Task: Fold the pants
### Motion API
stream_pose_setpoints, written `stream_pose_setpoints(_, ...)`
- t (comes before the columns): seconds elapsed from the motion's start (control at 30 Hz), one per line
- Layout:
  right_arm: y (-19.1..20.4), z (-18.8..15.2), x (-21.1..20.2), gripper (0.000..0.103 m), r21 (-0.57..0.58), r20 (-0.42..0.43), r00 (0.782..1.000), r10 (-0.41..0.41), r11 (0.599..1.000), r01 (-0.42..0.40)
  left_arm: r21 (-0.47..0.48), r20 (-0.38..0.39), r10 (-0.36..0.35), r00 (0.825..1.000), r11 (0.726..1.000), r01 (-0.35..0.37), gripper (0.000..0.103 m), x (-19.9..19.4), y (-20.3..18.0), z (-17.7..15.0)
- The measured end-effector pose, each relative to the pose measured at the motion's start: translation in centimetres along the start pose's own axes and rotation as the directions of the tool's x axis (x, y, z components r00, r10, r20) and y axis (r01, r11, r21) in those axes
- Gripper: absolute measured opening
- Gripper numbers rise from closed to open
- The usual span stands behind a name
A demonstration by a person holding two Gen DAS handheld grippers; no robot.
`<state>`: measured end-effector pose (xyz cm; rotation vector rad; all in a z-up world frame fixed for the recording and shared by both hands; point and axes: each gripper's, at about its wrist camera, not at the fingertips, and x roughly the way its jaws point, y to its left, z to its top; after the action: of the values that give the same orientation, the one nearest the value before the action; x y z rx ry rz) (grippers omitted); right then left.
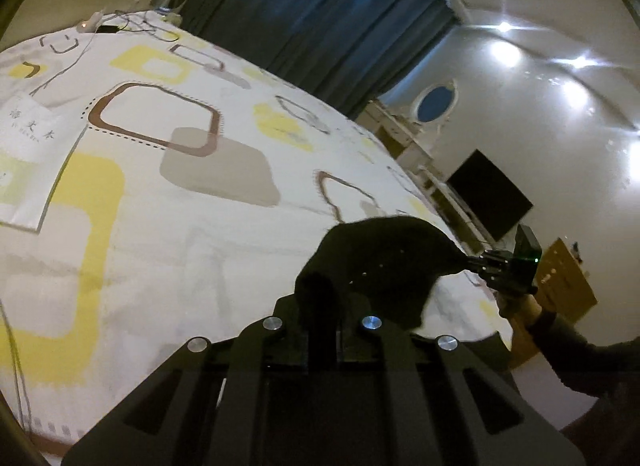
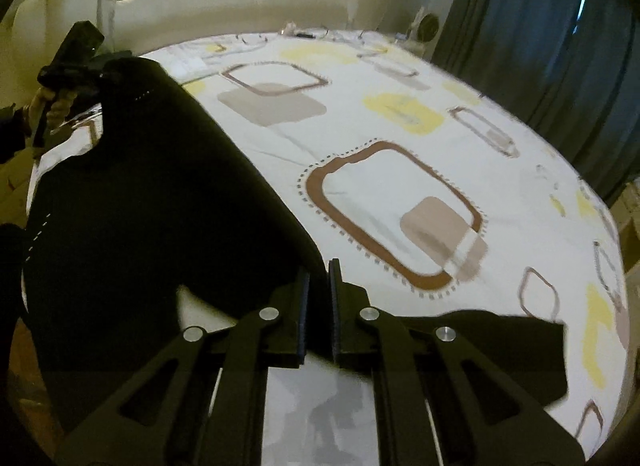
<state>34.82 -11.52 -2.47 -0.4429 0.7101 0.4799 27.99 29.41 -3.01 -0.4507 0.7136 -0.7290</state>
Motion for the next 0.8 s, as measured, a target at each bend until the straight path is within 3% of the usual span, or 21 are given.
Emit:
stream_pose_setpoints(0.27, 7.5, -6.3, -6.9, 0.008, 0.018, 0.016, 0.997, -0.079, 0.997, 0.079, 0.015, -0.029, -0.073, 0.997, 0.997, 0.073, 0.008, -4.5, -3.3, -5.8)
stream_pose_setpoints(0.57, 13.8, -13.5, -9.7, 0.008, 0.118, -0.020, 0.997, -0.074, 0.990, 0.076, 0.020, -0.165, -0.031, 0.986, 0.999, 0.035, 0.008, -5.3, -4.4, -12.7)
stream_pose_setpoints(0.8, 17.3, -17.0, -9.6, 0.008, 0.131, -0.052, 0.996, -0.067, 0.989, 0.074, 0.009, -0.180, 0.002, 0.984, 1.000, 0.000, 0.012, -5.5, -3.6, -14.8)
